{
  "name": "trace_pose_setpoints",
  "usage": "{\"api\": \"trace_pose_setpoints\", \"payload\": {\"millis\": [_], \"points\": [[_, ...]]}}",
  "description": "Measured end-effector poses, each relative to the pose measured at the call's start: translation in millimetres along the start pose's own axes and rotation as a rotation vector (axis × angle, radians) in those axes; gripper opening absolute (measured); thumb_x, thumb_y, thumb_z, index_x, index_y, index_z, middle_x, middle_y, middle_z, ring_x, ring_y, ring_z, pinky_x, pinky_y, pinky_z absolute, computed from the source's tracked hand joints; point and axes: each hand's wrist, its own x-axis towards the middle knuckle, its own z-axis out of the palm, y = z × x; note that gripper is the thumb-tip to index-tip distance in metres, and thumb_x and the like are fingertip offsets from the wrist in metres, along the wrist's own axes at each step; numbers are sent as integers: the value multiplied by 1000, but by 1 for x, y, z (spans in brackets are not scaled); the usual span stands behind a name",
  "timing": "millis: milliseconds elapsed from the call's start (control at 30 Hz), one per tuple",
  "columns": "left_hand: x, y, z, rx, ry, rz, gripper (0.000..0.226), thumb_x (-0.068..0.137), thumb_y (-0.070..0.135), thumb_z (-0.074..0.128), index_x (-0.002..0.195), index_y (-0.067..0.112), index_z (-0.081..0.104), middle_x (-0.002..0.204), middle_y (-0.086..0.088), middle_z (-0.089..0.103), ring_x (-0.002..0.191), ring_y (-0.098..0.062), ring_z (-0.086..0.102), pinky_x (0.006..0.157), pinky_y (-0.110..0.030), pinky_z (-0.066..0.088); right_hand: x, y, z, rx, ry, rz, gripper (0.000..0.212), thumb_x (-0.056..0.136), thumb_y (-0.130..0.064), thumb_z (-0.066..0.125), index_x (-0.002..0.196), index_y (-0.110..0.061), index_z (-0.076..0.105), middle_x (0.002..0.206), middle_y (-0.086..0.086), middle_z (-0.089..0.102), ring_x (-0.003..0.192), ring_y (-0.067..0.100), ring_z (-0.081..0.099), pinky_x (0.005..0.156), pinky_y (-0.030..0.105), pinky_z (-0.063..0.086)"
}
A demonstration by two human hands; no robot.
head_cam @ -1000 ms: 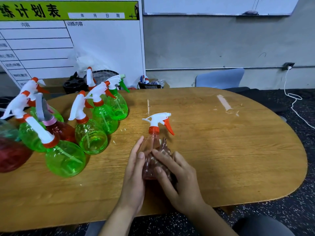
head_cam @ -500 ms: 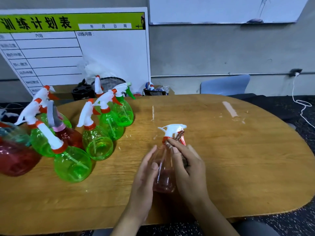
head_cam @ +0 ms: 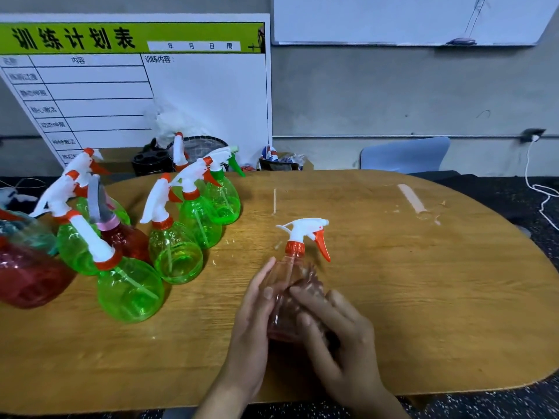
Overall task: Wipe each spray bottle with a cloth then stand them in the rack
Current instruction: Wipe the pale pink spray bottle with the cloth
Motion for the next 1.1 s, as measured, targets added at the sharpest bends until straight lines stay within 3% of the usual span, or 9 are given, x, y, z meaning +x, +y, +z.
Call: {"api": "trace_pose_setpoints", "payload": {"millis": [133, 267, 367, 500, 633, 733, 833, 967, 1100], "points": [[-1, -1, 0, 57, -19, -8, 74, 82, 71, 77, 148, 43, 58, 146, -2, 67, 137, -26, 63, 116, -62, 44, 25, 7, -2, 9, 179, 185, 33, 102, -29, 57, 131, -29, 72, 88, -9, 60, 69, 6, 57, 61, 14, 42], [0, -2, 1, 81, -51, -8, 81, 82, 73, 76, 151, 37, 56, 147, -1, 67, 140, -25, 61, 120, -63, 39, 36, 13, 4, 18, 92, 274, 29, 104, -31, 57, 126, -29, 76, 102, -11, 70, 86, 6, 70, 70, 15, 47], [-1, -2, -1, 58, -48, -12, 83, 84, 68, 77, 154, 31, 51, 147, -1, 66, 140, -25, 60, 121, -64, 38, 30, 12, 7, -24, 41, 251, 33, 104, -37, 54, 129, -29, 74, 106, -11, 68, 89, 13, 70, 71, 21, 51], [0, -1, -2, 17, -15, -19, 52, 99, 49, 63, 150, 40, 56, 151, 0, 64, 140, -26, 60, 120, -64, 40, 9, 4, 2, -25, -57, 91, 32, 104, -29, 61, 132, -23, 73, 110, -11, 66, 92, 8, 70, 71, 23, 54], [0, 0, -1, 14, 1, 5, 59, 92, 58, 64, 149, 44, 57, 146, 0, 67, 135, -26, 64, 115, -54, 46, -7, -3, 1, -3, -125, 32, 31, 104, -27, 65, 133, -20, 73, 115, -5, 69, 100, 8, 70, 76, 26, 57], [-1, 2, 1, 1, 13, 38, 88, 77, 68, 83, 153, 38, 50, 142, -5, 70, 132, -30, 67, 107, -51, 51, -6, -4, 6, 56, 40, 123, 30, 101, -25, 64, 128, -21, 75, 102, -16, 65, 83, 5, 66, 70, 15, 48], [-2, 0, 1, -37, 21, 20, 111, 58, 68, 96, 154, 40, 47, 143, -2, 69, 130, -28, 68, 102, -53, 55, 4, 0, 14, 192, 252, 336, 29, 100, -22, 62, 127, -21, 73, 111, -9, 74, 96, 12, 73, 80, 26, 57], [-1, 4, 0, -60, 28, 12, 105, 59, 65, 97, 151, 48, 49, 142, 1, 70, 131, -25, 67, 110, -58, 49, 12, 8, 20, 360, 349, 543, 25, 101, -23, 61, 124, -22, 70, 115, 3, 74, 98, 26, 73, 83, 56, 61], [-1, 4, 1, -76, 6, 7, 94, 69, 66, 91, 151, 48, 49, 145, -5, 68, 136, -29, 64, 115, -64, 44, 12, 10, 24, 404, 344, 579, 17, 106, -24, 59, 120, -22, 69, 110, 4, 73, 94, 24, 72, 79, 47, 59]]}}
